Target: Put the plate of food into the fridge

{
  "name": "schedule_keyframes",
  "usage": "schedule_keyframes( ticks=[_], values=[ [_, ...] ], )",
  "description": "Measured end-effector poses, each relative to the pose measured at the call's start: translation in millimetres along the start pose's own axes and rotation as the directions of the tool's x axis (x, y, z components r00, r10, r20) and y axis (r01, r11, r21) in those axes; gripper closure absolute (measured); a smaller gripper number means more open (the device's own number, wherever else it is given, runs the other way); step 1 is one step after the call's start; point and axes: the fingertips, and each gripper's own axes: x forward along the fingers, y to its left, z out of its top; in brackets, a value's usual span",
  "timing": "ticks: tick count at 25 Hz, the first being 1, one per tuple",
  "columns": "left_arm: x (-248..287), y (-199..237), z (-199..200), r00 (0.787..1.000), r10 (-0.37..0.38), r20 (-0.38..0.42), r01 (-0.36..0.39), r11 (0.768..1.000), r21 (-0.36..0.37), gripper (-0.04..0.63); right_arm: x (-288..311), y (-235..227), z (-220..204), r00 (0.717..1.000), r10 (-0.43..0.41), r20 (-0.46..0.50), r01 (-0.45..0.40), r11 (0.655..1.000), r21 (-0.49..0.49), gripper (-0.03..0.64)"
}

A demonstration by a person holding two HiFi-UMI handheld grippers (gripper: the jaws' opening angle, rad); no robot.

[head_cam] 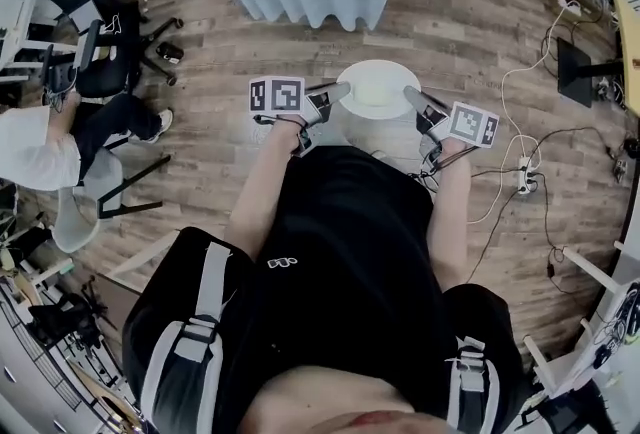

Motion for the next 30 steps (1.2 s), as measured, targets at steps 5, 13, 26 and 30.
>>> schedule_keyframes(
  ticks=[5,13,26,30],
  values=[
    [-40.2,29.4,43.5,1.000,0.023,0.015,-0.022,1.000,-0.019,0.568,60.9,24.5,9.9,1.000,0.004,-0.022,-0.004,1.000,0.006,0.588],
    [-106.6,77.0,105.2,0.995,0.059,0.079,-0.055,0.997,-0.049,0.568,159.2,63.6,18.2,0.994,0.048,-0.099,-0.050,0.999,-0.010,0.586],
    [-61.3,97.3,161.2,0.995,0.066,0.070,-0.058,0.992,-0.113,0.568,188.3,29.3,83.6,0.991,0.019,-0.136,-0.019,1.000,0.004,0.586],
    [-21.5,85.9,198.1,0.994,0.076,0.076,-0.068,0.993,-0.099,0.568,185.1,9.0,134.9,0.992,0.035,-0.122,-0.035,0.999,0.001,0.586]
  ],
)
